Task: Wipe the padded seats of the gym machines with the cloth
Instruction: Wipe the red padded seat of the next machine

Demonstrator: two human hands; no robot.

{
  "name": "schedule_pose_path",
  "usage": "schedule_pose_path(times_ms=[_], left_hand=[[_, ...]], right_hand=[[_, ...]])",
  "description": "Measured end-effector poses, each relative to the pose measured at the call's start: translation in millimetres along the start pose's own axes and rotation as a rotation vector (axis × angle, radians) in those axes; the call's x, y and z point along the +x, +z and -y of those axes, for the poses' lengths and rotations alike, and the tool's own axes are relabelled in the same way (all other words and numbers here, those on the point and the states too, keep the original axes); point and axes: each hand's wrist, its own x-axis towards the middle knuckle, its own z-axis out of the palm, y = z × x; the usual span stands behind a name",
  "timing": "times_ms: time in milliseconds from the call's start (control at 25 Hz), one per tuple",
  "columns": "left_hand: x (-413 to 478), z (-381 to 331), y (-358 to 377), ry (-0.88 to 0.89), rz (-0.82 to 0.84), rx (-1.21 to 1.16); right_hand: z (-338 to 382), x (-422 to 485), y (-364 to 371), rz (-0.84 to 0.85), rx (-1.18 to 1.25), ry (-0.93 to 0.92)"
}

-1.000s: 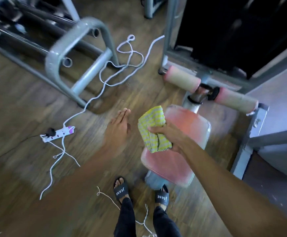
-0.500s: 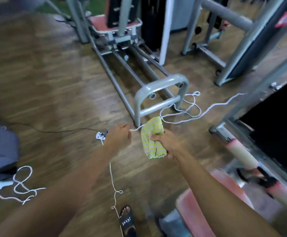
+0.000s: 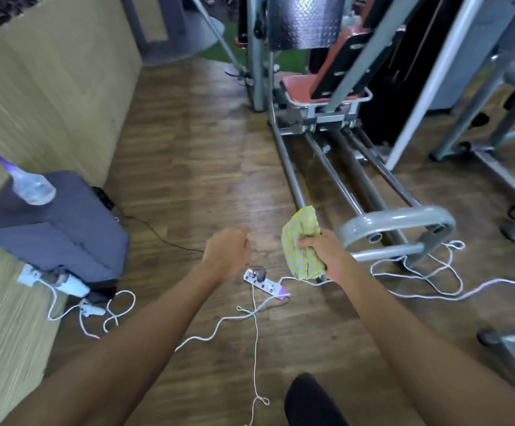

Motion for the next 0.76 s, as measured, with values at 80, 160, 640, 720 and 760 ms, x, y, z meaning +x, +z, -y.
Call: schedule_pose_path(times_ms=[80, 160, 640, 720, 760], left_hand=[[33, 15, -10, -0.04, -0.011, 0.006], [73, 26, -21, -0.065, -0.03, 0.018], [303, 115, -114, -0.288, -0.138, 0.0], [341, 140, -125, -0.306, -0.148, -0.023], [364, 155, -129, -0.315, -0.154, -0.034]], right_hand=[[23, 36, 12, 0.021, -0.021, -0.008], [49, 80, 24, 0.05, -0.027, -0.015], [224, 302, 143, 0.284, -0.052, 0.047], [245, 334, 166, 0.274, -0.044, 0.071], [257, 355, 182, 0.271, -0.052, 0.076]])
